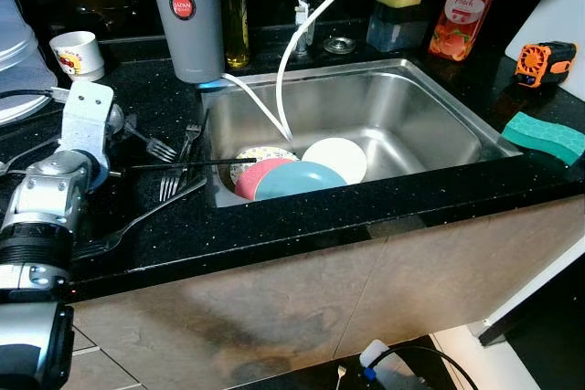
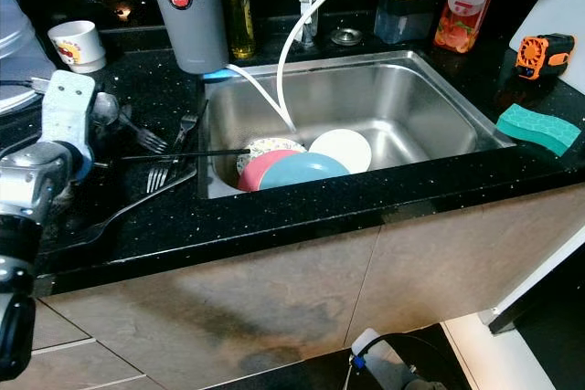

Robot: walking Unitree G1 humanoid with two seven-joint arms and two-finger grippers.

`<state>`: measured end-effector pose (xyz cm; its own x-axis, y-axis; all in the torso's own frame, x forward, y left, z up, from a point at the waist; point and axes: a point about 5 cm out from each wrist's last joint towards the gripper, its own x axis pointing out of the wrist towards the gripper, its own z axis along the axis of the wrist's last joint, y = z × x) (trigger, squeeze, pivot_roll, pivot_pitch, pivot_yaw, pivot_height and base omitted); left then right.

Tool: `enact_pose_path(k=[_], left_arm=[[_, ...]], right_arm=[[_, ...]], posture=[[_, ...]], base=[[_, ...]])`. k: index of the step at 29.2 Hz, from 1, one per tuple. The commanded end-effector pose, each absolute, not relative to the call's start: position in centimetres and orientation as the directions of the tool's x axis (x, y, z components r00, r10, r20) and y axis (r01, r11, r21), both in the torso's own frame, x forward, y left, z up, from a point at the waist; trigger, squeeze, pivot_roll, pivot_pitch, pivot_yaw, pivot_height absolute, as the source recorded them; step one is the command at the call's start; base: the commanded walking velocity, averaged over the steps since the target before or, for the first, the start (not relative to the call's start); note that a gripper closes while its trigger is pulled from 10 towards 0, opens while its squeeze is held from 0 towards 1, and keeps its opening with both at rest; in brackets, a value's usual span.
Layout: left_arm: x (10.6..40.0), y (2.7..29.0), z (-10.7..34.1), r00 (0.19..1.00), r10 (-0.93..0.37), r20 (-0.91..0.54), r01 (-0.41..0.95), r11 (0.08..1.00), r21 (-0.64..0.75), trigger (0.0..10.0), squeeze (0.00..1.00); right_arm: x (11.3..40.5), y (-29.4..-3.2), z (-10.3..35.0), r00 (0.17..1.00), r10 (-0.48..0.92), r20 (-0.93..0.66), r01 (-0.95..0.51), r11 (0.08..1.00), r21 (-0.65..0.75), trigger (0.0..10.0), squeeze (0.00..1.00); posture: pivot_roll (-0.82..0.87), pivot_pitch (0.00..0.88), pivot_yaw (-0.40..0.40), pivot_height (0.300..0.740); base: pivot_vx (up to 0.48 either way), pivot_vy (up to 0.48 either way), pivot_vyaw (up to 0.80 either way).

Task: Kitchen organization

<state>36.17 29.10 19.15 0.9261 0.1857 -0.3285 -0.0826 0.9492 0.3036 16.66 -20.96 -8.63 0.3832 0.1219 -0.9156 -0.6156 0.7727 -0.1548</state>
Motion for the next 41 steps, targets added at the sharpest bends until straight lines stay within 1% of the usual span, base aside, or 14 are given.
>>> enact_pose_path(k=[1, 9, 15, 16, 20, 24, 26, 28, 30, 31, 32, 36, 39, 41], left_arm=[[35.7, 30.9, 19.7, 0.914, 0.259, -0.313, -0.144, 0.927, 0.347, 0.0, 0.00], [35.8, 31.3, 19.9, 0.921, 0.266, -0.285, -0.164, 0.928, 0.334, 0.0, 0.00], [36.3, 30.9, 21.8, 0.947, 0.254, -0.198, -0.182, 0.928, 0.324, 0.0, 0.00], [36.5, 30.8, 23.0, 0.959, 0.249, -0.135, -0.193, 0.923, 0.333, 0.0, 0.00], [36.8, 30.5, 24.9, 0.970, 0.239, -0.037, -0.213, 0.917, 0.338, 0.0, 0.00], [36.9, 30.5, 27.0, 0.973, 0.228, 0.044, -0.231, 0.932, 0.280, 0.1, 0.00], [36.9, 30.5, 27.4, 0.973, 0.223, 0.063, -0.232, 0.934, 0.270, 0.5, 0.00], [36.9, 30.2, 28.5, 0.974, 0.193, 0.117, -0.214, 0.955, 0.205, 0.9, 0.00], [37.0, 29.8, 29.0, 0.977, 0.156, 0.146, -0.169, 0.982, 0.082, 1.8, 0.00], [37.0, 29.8, 29.0, 0.977, 0.156, 0.146, -0.169, 0.982, 0.082, 1.8, 0.00], [37.0, 29.4, 29.1, 0.977, 0.135, 0.165, -0.145, 0.988, 0.052, 3.1, 0.00], [37.1, 28.6, 29.1, 0.976, 0.093, 0.199, -0.102, 0.994, 0.033, 3.4, 0.00], [37.0, 27.0, 29.7, 0.966, -0.008, 0.258, 0.008, 1.000, 0.001, 4.2, 0.00], [36.9, 26.4, 30.0, 0.959, -0.045, 0.279, 0.048, 0.999, -0.003, 4.2, 0.00]], right_arm=[[16.4, -21.1, -8.7, 0.379, 0.118, -0.918, -0.616, 0.772, -0.155, 10.0, 0.00], [16.5, -21.1, -8.7, 0.380, 0.116, -0.918, -0.618, 0.771, -0.158, 10.0, 0.00], [16.5, -21.1, -8.7, 0.379, 0.117, -0.918, -0.620, 0.768, -0.159, 10.0, 0.00], [16.5, -21.1, -8.7, 0.379, 0.117, -0.918, -0.621, 0.768, -0.159, 10.0, 0.00], [16.5, -21.1, -8.7, 0.379, 0.117, -0.918, -0.622, 0.766, -0.160, 10.0, 0.00], [16.6, -21.1, -8.7, 0.380, 0.117, -0.918, -0.623, 0.766, -0.160, 10.0, 0.00], [16.6, -21.1, -8.7, 0.380, 0.117, -0.918, -0.623, 0.765, -0.160, 10.0, 0.00], [16.6, -21.0, -8.7, 0.380, 0.117, -0.918, -0.624, 0.765, -0.161, 10.0, 0.00], [16.6, -21.0, -8.7, 0.380, 0.117, -0.918, -0.624, 0.765, -0.161, 10.0, 0.00], [16.6, -21.0, -8.7, 0.380, 0.117, -0.918, -0.624, 0.765, -0.161, 10.0, 0.00], [16.6, -21.0, -8.7, 0.380, 0.117, -0.917, -0.623, 0.765, -0.161, 10.0, 0.00], [16.6, -21.0, -8.7, 0.381, 0.117, -0.917, -0.623, 0.765, -0.161, 10.0, 0.00], [16.5, -21.0, -8.7, 0.380, 0.116, -0.918, -0.624, 0.764, -0.161, 10.0, 0.00], [16.5, -21.0, -8.7, 0.380, 0.116, -0.918, -0.624, 0.764, -0.162, 10.0, 0.00]], posture=[[0.02, 0.000, 0.018, 0.740], [0.02, 0.000, 0.016, 0.740], [0.03, 0.000, 0.013, 0.740], [0.03, 0.000, 0.013, 0.740], [0.03, 0.000, 0.011, 0.740], [0.03, 0.000, 0.011, 0.740], [0.03, 0.000, 0.011, 0.740], [0.03, 0.000, 0.014, 0.740], [0.03, 0.000, 0.015, 0.740], [0.03, 0.000, 0.015, 0.740], [0.03, 0.000, 0.015, 0.740], [0.03, 0.000, 0.013, 0.740], [0.03, 0.000, 0.014, 0.740], [0.03, 0.000, 0.014, 0.740]], base=[[0.000, 0.000, 0.00], [0.000, 0.000, 0.00], [0.000, 0.000, 0.00], [0.000, 0.000, 0.00], [0.000, 0.000, 0.00], [0.000, 0.000, 0.00], [0.000, 0.000, 0.00], [0.000, 0.000, 0.00], [0.000, 0.000, 0.00], [0.000, 0.000, 0.00], [0.000, 0.000, 0.00], [0.000, 0.000, 0.00], [0.000, 0.000, 0.00], [0.000, 0.000, 0.00]])
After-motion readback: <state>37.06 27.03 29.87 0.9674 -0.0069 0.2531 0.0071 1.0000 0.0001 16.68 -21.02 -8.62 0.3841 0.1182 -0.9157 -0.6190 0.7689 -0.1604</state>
